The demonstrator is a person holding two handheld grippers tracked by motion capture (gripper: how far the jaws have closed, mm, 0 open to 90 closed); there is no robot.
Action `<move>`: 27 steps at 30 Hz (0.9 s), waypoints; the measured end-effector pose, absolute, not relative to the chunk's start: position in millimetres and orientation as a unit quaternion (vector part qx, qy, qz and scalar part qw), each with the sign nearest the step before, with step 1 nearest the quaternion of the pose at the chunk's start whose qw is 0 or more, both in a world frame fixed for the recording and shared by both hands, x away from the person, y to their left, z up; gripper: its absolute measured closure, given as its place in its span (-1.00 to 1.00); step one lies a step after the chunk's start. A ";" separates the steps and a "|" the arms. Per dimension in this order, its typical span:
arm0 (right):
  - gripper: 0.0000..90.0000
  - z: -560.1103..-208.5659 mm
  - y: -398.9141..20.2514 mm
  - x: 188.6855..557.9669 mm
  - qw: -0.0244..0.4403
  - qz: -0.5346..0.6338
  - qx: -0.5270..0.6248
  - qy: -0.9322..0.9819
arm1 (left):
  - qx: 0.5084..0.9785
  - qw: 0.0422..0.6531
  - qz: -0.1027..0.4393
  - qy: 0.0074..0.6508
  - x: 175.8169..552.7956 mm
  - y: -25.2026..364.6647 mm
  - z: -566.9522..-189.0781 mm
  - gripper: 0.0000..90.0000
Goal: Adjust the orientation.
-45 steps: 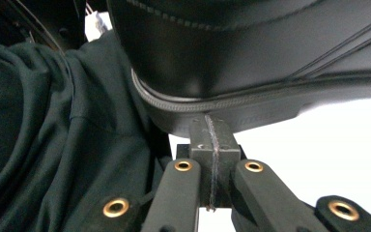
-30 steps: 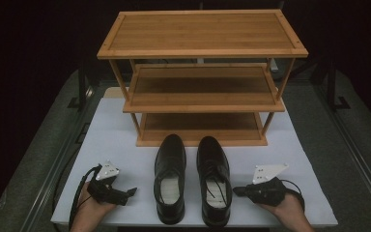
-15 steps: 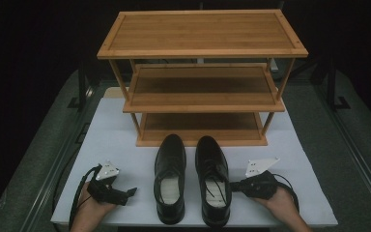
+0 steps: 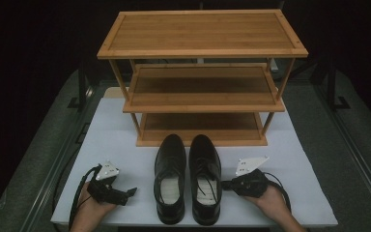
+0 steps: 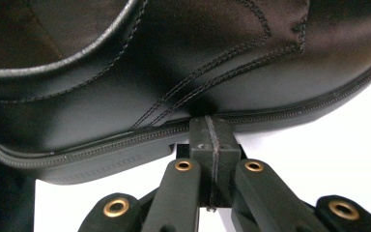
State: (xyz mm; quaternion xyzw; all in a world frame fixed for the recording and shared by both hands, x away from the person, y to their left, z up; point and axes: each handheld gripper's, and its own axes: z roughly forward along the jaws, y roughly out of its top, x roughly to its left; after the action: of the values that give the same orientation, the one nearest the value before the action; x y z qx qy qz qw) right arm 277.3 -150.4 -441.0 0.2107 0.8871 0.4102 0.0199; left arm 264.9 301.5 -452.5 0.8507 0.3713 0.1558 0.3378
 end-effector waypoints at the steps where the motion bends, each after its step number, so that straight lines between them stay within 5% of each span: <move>1: 1.00 -441.0 -149.7 278.1 0.020 0.410 0.211 0.887 | 0.851 0.338 0.156 0.371 264.9 301.5 -452.5 -1.00; 20: 0.99 -439.8 -141.2 273.6 0.021 0.415 0.210 0.885 | 0.851 0.338 0.156 0.370 265.5 301.3 -451.3 -1.00; 27: 0.53 -432.8 -151.5 275.0 0.037 0.418 0.245 0.874 | 0.851 0.354 0.148 0.358 265.6 292.8 -439.9 -1.00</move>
State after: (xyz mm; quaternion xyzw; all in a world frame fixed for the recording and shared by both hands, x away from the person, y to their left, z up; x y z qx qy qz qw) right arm 275.0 -151.5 -432.8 0.2454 0.8741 0.4176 0.0367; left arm 265.6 292.8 -439.9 0.8511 0.3580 0.1484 0.3542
